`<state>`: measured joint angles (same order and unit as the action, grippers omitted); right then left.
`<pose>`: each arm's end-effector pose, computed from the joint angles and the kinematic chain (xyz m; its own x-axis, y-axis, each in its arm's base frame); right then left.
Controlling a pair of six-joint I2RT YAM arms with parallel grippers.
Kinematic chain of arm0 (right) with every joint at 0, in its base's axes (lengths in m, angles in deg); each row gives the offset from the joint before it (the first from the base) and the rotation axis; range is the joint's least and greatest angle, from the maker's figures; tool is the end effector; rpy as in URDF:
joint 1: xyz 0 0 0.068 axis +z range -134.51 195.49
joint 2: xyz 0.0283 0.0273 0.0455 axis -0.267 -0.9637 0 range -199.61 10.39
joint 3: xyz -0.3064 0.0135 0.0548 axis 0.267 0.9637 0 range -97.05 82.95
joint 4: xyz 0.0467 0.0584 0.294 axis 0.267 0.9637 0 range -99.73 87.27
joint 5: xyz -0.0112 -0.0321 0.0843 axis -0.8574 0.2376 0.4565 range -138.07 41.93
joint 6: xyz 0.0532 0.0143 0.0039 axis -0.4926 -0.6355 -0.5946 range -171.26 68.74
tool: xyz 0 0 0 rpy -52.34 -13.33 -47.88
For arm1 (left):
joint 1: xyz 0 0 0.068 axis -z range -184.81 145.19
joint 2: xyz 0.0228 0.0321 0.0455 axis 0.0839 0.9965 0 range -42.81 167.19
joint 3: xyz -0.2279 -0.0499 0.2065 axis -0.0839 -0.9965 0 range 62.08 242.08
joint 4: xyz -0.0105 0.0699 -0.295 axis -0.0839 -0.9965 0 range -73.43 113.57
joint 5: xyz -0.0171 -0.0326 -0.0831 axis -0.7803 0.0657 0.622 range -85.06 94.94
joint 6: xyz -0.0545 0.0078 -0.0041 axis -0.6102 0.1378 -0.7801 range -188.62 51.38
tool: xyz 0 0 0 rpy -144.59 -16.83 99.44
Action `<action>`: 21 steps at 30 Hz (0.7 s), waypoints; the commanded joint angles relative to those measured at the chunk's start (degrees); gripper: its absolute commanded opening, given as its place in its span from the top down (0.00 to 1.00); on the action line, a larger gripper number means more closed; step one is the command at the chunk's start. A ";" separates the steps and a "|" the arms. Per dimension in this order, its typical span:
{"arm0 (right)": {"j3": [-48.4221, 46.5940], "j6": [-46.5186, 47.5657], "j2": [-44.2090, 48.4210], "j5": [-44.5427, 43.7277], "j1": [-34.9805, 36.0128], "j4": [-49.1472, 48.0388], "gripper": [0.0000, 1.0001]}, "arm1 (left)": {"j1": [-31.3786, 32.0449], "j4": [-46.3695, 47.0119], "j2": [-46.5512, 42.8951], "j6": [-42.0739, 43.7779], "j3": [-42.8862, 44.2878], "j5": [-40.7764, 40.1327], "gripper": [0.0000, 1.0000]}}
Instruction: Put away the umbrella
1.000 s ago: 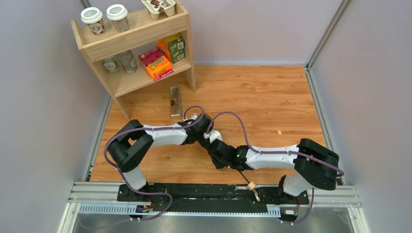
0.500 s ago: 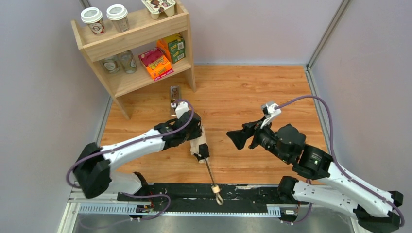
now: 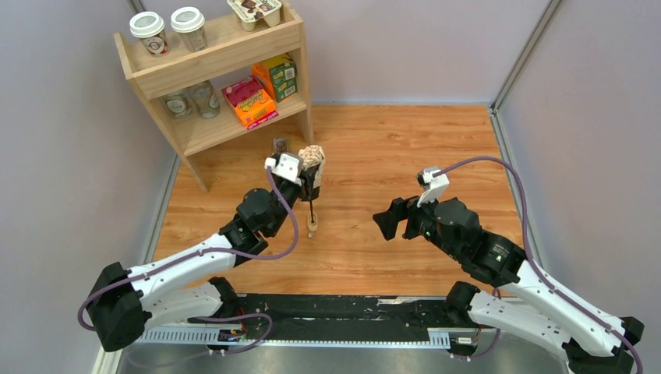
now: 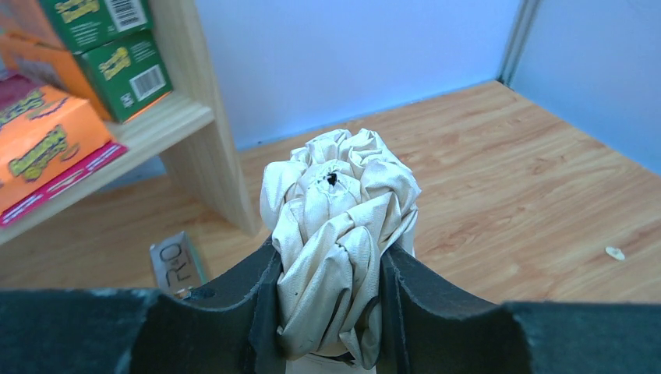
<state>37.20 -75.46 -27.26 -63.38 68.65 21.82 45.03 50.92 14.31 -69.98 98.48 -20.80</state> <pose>0.1031 0.1209 0.3555 -0.4744 0.0261 -0.8799 -0.4740 0.8347 0.2803 0.1761 -0.1837 0.3349 0.0647 -0.1099 -0.9918 0.4120 0.9082 -0.0738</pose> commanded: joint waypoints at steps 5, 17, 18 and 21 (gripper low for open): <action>1.99 0.48 1.70 0.19 -0.52 -1.05 0.08 | 1.22 38.42 5.45 5.34 -17.84 10.98 1.00; 5.33 -0.14 1.26 2.65 -1.05 -4.57 0.08 | 6.14 56.49 23.64 -15.24 -33.32 -1.06 1.00; 5.41 -0.31 1.52 2.74 -1.05 -4.48 0.08 | 6.14 56.41 24.87 -16.99 -33.50 -1.51 1.00; 5.33 -0.40 2.23 2.48 -1.05 -3.26 0.07 | 6.14 54.05 23.57 -23.03 -32.37 -3.08 1.00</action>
<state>42.73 -75.46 -26.17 -61.35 67.89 20.38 50.71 103.44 37.24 -82.03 67.27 -20.82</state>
